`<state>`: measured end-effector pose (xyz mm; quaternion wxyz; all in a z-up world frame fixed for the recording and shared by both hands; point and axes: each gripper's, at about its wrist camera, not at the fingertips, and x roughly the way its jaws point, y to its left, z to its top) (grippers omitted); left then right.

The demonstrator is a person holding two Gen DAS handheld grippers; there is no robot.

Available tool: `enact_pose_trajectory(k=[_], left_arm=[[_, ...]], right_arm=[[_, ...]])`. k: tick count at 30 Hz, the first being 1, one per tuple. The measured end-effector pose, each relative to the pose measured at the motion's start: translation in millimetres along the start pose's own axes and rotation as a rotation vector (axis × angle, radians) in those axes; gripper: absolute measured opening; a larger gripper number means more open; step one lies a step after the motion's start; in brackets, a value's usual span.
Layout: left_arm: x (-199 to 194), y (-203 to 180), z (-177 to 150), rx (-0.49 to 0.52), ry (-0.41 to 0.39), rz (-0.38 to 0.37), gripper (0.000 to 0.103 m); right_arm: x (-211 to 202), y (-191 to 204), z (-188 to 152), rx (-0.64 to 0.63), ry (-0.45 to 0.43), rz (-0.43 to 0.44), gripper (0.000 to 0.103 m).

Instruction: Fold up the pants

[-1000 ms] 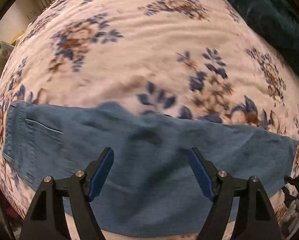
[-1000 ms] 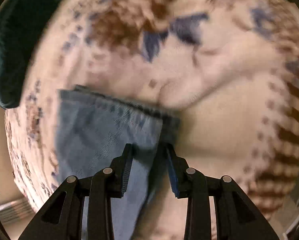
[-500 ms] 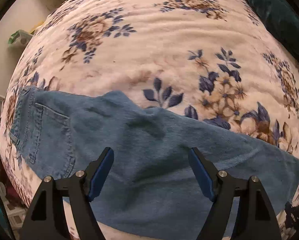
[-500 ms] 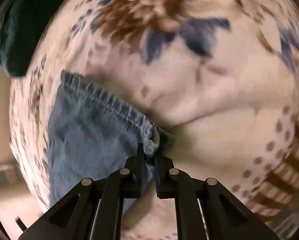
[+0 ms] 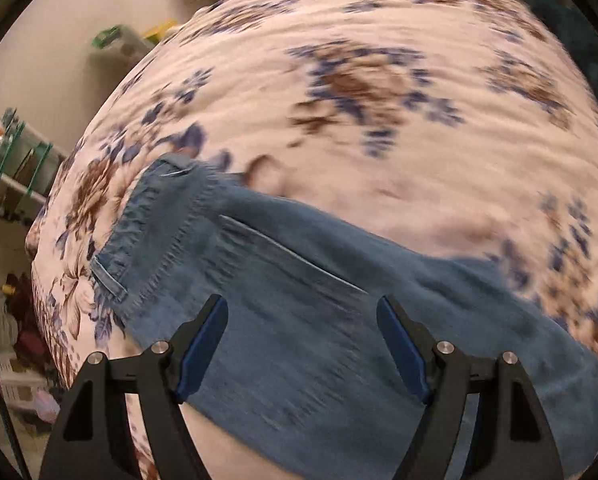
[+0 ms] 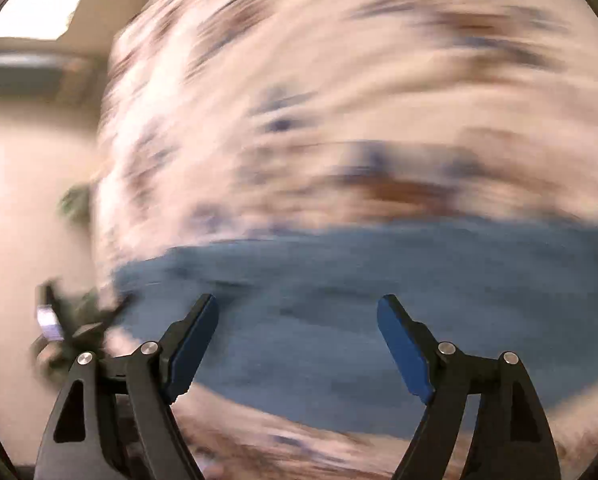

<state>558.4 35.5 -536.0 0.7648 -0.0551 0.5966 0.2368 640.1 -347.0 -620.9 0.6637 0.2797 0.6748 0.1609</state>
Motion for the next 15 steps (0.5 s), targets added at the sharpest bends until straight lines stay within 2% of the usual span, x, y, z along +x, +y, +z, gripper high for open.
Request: enact_pose_trajectory(k=[2,3,5,7,8,9,10,11,15], left_arm=[[24.3,15.8,9.5,-0.031,0.035,0.013,0.076],[34.1,21.1,11.3,-0.039,0.052,0.026,0.076],[52.8,35.1,14.2,-0.066,0.095,0.032,0.076],[64.3,47.7,15.0,-0.098,0.116,0.028,0.076],[68.6,54.4,15.5,-0.119,0.124,0.01,0.077],[72.1,59.9,15.4,-0.137,0.132,-0.008,0.084],[74.5,64.0,14.6,-0.149,0.137,-0.015,0.086],[75.8,65.7,14.6,-0.152,0.137,-0.019,0.086],[77.0,69.7,13.5,-0.145,0.141,-0.033,0.086]], right_arm=[[46.9,47.3,24.7,-0.069,0.094,0.073,0.083],[73.3,73.6,37.1,-0.115,0.147,0.076,0.083],[123.0,120.1,54.1,-0.217,0.251,0.049,0.082],[162.6,147.5,64.8,-0.276,0.327,0.005,0.081],[185.2,159.6,65.0,-0.308,0.395,-0.006,0.074],[205.6,166.4,66.7,-0.327,0.443,-0.037,0.036],[221.2,167.9,64.1,-0.34,0.481,-0.084,0.009],[235.0,167.6,64.4,-0.338,0.501,-0.124,0.006],[230.4,151.5,82.7,-0.229,0.397,-0.153,0.005]])
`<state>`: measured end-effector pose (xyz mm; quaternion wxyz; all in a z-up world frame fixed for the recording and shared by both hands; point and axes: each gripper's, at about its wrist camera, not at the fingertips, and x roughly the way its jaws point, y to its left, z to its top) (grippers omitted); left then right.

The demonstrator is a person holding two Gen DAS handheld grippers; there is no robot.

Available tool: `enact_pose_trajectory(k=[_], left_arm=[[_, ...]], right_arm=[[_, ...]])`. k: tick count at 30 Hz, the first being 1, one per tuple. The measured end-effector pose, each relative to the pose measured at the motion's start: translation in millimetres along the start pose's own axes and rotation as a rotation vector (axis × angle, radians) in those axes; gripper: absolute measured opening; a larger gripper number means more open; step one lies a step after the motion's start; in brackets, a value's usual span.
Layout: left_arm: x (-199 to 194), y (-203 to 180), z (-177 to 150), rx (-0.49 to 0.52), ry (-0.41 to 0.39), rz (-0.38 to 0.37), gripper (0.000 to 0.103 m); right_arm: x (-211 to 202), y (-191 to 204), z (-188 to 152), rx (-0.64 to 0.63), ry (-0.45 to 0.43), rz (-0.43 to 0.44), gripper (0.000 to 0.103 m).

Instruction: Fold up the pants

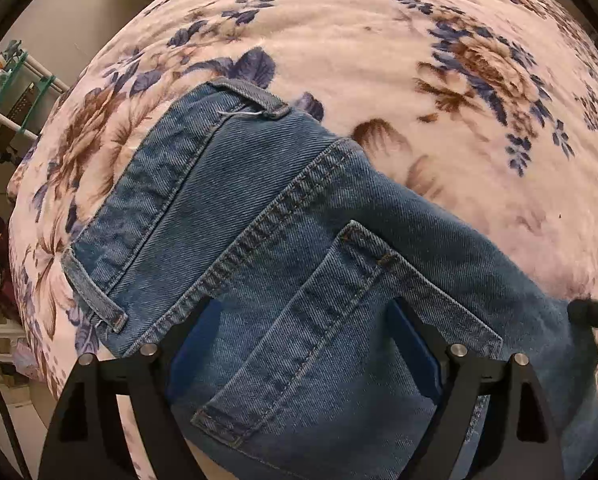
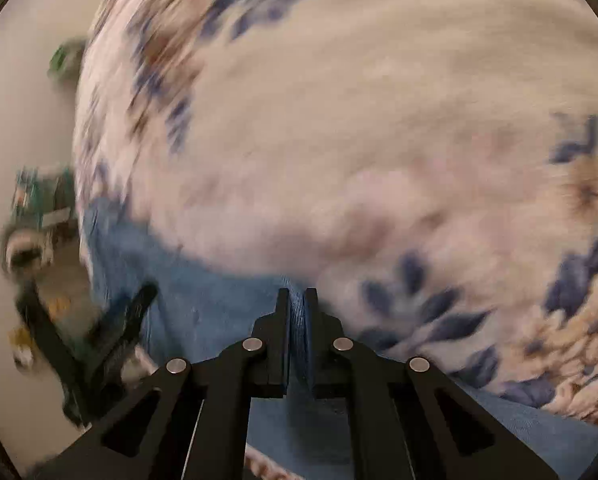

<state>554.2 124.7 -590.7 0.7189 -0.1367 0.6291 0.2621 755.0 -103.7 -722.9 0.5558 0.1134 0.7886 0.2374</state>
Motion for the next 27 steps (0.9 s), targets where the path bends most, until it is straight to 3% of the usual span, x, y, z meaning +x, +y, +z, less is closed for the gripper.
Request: enact_pose_trajectory(k=[4,5,7,8,9,12,13,14,15,20,21,23,27], left_arm=[[-10.4,-2.8,4.7,0.026,-0.006,-0.047,0.086],[-17.9,-7.7,5.9,0.042,-0.024,-0.067,0.086],[-29.7,-20.7,7.0,0.079,-0.052,-0.1,0.086],[-33.1,-28.8,7.9,0.096,-0.057,-0.124,0.086],[-34.6,-37.5,8.7,0.109,-0.057,-0.139,0.086],[-29.9,-63.2,11.3,0.14,-0.039,-0.183,0.086],[-28.5,-71.5,11.1,0.152,-0.037,-0.18,0.086],[-25.3,-79.1,11.9,0.167,-0.033,-0.179,0.086],[-22.3,-84.3,12.5,0.177,-0.029,-0.177,0.086],[-16.1,-92.5,4.9,0.202,-0.034,-0.152,0.086],[-15.6,-90.9,3.1,0.201,-0.035,-0.141,0.086],[-14.1,-85.6,0.2,0.189,-0.027,-0.136,0.086],[-17.7,-71.1,-3.1,0.147,-0.019,-0.137,0.086]], right_arm=[[-6.8,1.0,2.9,-0.008,0.057,0.071,0.007],[-17.0,-0.7,1.1,-0.018,0.052,0.073,0.011],[-36.9,-12.2,-3.9,-0.024,0.021,0.056,0.031],[-40.3,-21.3,-6.7,-0.02,0.029,0.06,0.048],[-38.4,-30.4,-8.7,-0.002,0.055,0.048,0.054],[-20.1,-56.6,-15.8,0.084,0.128,0.076,0.054],[-11.8,-60.6,-19.5,0.086,0.141,0.1,0.054],[-5.5,-60.6,-23.7,0.065,0.142,0.105,0.043],[-3.6,-59.1,-26.3,0.046,0.126,0.092,0.017],[-27.9,-62.1,-39.3,0.096,-0.064,0.029,0.005],[-31.7,-67.4,-41.3,0.116,-0.083,0.015,0.0],[-30.6,-80.1,-43.6,0.144,-0.079,-0.022,0.0],[-35.0,-101.3,-41.4,0.257,-0.045,0.125,0.001]])
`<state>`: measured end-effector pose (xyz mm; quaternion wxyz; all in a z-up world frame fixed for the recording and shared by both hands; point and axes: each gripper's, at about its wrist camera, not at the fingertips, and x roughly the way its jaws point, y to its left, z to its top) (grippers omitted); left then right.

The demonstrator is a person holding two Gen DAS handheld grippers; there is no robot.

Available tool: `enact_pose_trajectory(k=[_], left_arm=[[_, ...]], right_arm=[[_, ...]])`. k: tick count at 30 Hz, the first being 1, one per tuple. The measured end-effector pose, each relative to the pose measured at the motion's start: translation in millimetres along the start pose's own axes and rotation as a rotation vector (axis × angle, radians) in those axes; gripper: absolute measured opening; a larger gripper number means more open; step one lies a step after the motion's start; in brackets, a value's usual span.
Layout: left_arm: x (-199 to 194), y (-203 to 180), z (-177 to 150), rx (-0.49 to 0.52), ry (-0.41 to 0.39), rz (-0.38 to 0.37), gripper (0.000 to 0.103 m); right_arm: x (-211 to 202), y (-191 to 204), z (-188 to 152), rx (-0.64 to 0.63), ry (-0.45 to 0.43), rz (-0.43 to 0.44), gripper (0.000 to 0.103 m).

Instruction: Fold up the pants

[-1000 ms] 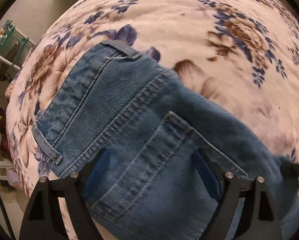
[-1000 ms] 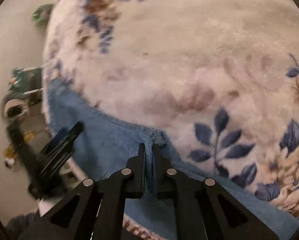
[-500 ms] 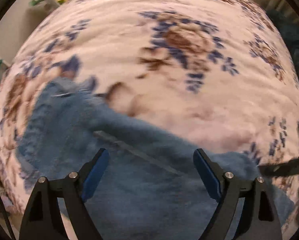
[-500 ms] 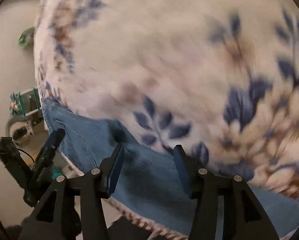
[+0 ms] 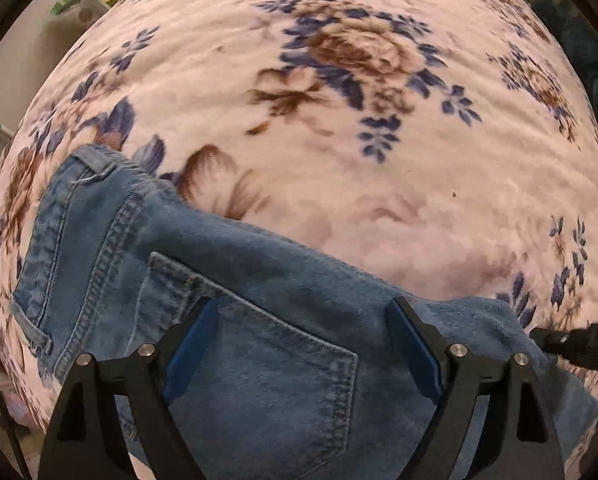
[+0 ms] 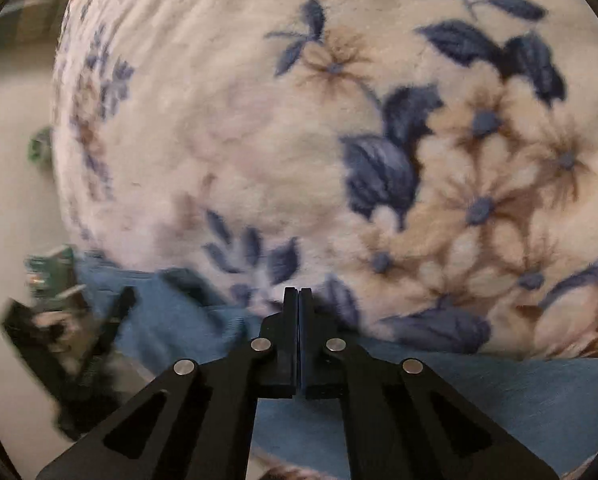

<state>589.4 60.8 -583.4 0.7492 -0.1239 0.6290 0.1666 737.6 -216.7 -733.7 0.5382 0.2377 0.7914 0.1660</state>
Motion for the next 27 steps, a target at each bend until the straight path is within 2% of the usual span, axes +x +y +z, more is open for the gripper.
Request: enact_pose_trajectory(k=[1,2,4,5,6,8,9,10,11,12,14,16,18,20,22,23,24,27], left_arm=[[-3.1,2.3,-0.7,0.0,-0.009,0.012,0.086],[-6.6,6.6,-0.9,0.0,-0.018,0.018,0.086],[-12.3,11.2,-1.0,-0.004,-0.04,0.042,0.086],[-13.6,12.2,0.0,-0.004,-0.047,0.051,0.086],[-13.7,10.9,2.3,-0.004,-0.053,0.064,0.086],[-10.6,13.9,8.5,-0.007,-0.05,0.088,0.086],[-8.1,17.1,8.6,-0.012,-0.044,0.093,0.086],[-4.9,21.0,8.9,-0.02,-0.036,0.094,0.086],[-0.9,20.6,11.6,-0.023,-0.03,0.096,0.086],[1.7,22.0,12.9,-0.024,-0.024,0.099,0.086],[4.3,25.0,13.3,-0.021,-0.02,0.112,0.086],[5.1,28.7,12.5,-0.023,-0.019,0.111,0.086],[2.7,32.7,10.6,-0.034,-0.011,0.093,0.086],[-0.2,34.8,6.3,-0.037,-0.007,0.075,0.086],[-3.5,33.2,2.0,-0.032,-0.005,0.053,0.086],[-6.5,30.7,-2.5,-0.027,-0.006,0.049,0.086],[-8.7,26.9,-6.3,-0.021,-0.005,0.042,0.086],[-8.8,18.3,-11.4,-0.011,0.004,0.029,0.086]], right_arm=[[-6.2,1.8,1.5,-0.006,-0.007,0.015,0.003],[-14.1,7.6,3.8,-0.022,-0.018,0.029,0.009],[-18.2,24.7,8.3,-0.058,-0.026,0.075,0.036],[-15.6,36.0,11.5,-0.088,-0.008,0.083,0.063],[-11.3,45.4,14.5,-0.111,0.016,0.083,0.073],[6.6,63.9,19.1,-0.16,0.079,0.064,0.073],[15.9,70.6,20.8,-0.187,0.107,0.038,0.069],[28.8,80.1,22.0,-0.208,0.127,0.014,0.06],[44.2,88.5,19.6,-0.239,0.171,-0.029,0.015],[51.1,94.5,16.1,-0.26,0.184,-0.046,0.007],[44.1,102.7,19.4,-0.295,0.08,-0.133,0.007],[35.5,93.2,28.2,-0.253,0.046,-0.156,0.005],[29.0,86.5,31.9,-0.235,0.076,-0.134,0.005],[10.2,88.3,26.7,-0.279,0.066,-0.146,0.007],[-9.9,78.5,22.3,-0.305,0.053,-0.135,0.023],[-16.1,77.2,18.4,-0.288,0.06,-0.109,0.047],[-23.0,67.3,17.7,-0.269,0.06,-0.101,0.066],[-16.3,40.1,12.0,-0.208,0.095,-0.047,0.068]])
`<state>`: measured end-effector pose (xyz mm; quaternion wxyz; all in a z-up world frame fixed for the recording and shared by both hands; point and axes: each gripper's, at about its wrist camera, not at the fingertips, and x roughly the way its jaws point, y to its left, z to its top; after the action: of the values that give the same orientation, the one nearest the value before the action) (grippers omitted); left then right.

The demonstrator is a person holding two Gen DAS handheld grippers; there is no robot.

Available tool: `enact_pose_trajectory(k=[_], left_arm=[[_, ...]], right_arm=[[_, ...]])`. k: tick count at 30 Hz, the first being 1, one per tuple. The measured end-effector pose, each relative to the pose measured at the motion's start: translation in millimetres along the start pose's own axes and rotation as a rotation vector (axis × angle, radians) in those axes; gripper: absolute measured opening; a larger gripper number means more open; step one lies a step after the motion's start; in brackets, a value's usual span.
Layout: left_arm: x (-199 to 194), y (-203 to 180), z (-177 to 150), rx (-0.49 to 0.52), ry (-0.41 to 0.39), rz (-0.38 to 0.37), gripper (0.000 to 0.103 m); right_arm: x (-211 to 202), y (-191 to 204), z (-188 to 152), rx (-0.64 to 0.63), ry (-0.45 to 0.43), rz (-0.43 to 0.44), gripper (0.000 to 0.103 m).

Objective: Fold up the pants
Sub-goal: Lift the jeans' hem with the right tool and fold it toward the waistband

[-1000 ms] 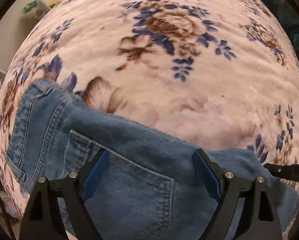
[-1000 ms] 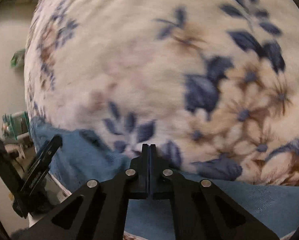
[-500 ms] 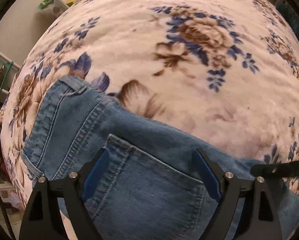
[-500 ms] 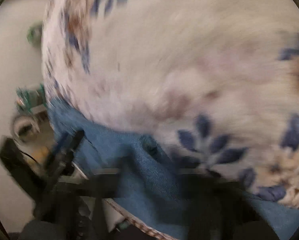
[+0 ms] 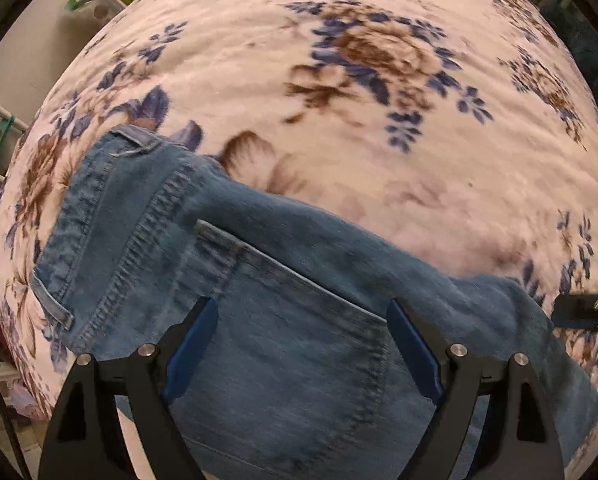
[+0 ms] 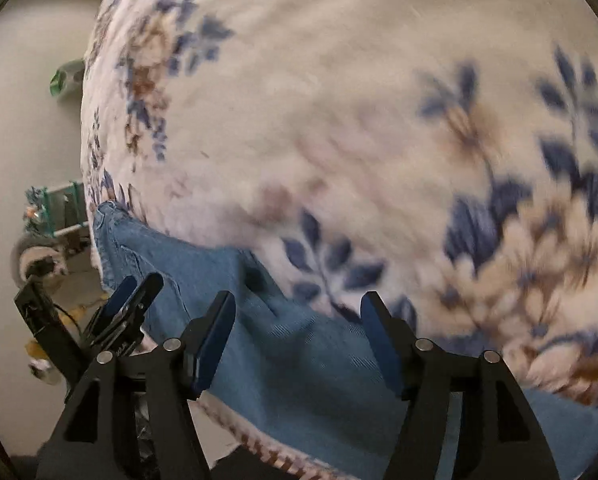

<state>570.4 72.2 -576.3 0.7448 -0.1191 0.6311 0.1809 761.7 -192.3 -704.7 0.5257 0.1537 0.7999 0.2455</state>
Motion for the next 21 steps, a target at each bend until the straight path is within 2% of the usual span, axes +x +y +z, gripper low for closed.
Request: enact_pose_trajectory(k=[2,3,4,5,9,11,13,15,17,18,19,20,21], left_arm=[[0.5,-6.5,-1.6,0.009,-0.001,0.001,0.086],[1.7,-11.9,-2.1,0.013,-0.003,0.001,0.086],[0.8,-14.3,-2.9,0.019,-0.007,0.006,0.086],[-0.9,-17.9,-3.5,0.024,-0.01,0.01,0.086],[-3.7,-23.2,-4.9,0.047,-0.027,0.036,0.086],[-6.7,-31.1,-9.5,0.06,-0.027,0.049,0.086],[-6.4,-23.7,-7.4,0.061,-0.023,0.052,0.086],[-11.0,-20.9,-8.3,0.059,-0.029,0.058,0.086],[-16.0,-21.5,-8.9,0.055,-0.031,0.051,0.086],[-19.4,-23.1,-9.8,0.055,-0.035,0.05,0.086],[-22.8,-26.6,-10.8,0.06,-0.038,0.046,0.086],[-25.7,-27.5,-12.4,0.066,-0.039,0.042,0.086],[-27.8,-32.0,-13.0,0.076,-0.041,0.04,0.086]], right_arm=[[24.7,3.7,-7.2,-0.005,0.032,0.042,0.067],[31.0,8.5,-10.6,-0.036,0.026,0.037,0.059],[34.8,13.4,-14.4,-0.083,0.016,0.004,0.045],[41.6,21.2,-17.3,-0.126,0.007,-0.074,0.019],[47.1,36.0,-29.7,-0.206,-0.104,-0.235,0.012],[52.6,40.3,-31.3,-0.177,-0.132,-0.257,0.012],[50.8,30.5,-30.7,-0.113,-0.136,-0.22,0.012],[50.6,17.3,-29.1,-0.039,-0.115,-0.143,0.013],[39.4,5.8,-30.8,0.026,-0.114,-0.04,0.019],[26.2,0.0,-36.3,0.054,-0.121,0.032,0.029],[12.6,-6.1,-42.7,0.065,-0.147,0.061,0.037],[-3.8,-12.0,-51.7,0.077,-0.196,0.08,0.058],[-24.6,-21.2,-66.5,0.095,-0.274,0.092,0.071]])
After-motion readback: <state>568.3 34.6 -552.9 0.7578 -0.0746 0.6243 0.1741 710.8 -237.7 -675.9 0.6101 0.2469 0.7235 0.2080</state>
